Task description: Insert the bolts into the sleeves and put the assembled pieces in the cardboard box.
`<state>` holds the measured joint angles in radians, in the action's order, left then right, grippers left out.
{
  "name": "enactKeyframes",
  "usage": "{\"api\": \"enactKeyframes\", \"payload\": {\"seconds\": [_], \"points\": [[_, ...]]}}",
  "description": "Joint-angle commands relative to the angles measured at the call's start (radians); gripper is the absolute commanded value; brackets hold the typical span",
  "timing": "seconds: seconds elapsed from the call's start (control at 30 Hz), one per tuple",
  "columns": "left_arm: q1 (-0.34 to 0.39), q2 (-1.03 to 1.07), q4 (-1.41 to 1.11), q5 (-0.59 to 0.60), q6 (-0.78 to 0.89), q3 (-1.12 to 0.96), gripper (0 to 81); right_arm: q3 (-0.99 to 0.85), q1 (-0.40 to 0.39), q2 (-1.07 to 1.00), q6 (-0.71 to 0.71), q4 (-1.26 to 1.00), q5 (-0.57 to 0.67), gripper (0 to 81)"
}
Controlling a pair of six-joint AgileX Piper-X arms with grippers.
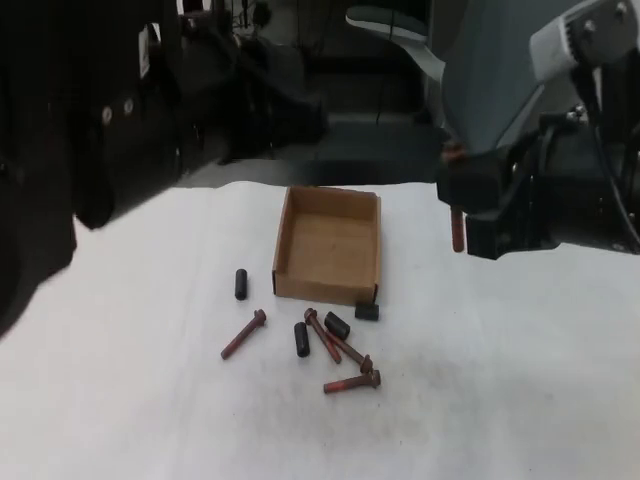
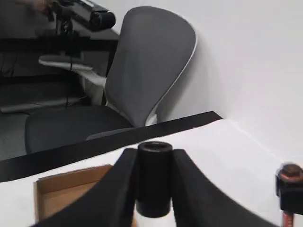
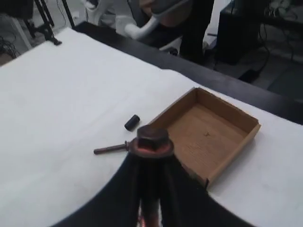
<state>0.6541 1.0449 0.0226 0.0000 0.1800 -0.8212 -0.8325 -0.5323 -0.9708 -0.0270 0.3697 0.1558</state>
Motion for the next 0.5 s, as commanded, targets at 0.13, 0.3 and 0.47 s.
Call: {"api": "enactKeyframes", "payload": {"seconds": [0.13, 0.3, 0.47], "points": [[0.147, -0.089, -0.267, -0.164, 0.005, 0.212, 1.8, 0.000, -0.013, 0.039, 0.027, -0.096, -0.024, 0.0], [0.175, -0.082, -0.282, -0.178, -0.034, 0.343, 1.8, 0.016, -0.016, 0.039, 0.084, -0.147, -0.013, 0.0], [0.177, -0.044, -0.339, -0.185, -0.064, 0.448, 1.8, 0.096, -0.032, 0.034, 0.047, -0.308, 0.045, 0.0]]}}
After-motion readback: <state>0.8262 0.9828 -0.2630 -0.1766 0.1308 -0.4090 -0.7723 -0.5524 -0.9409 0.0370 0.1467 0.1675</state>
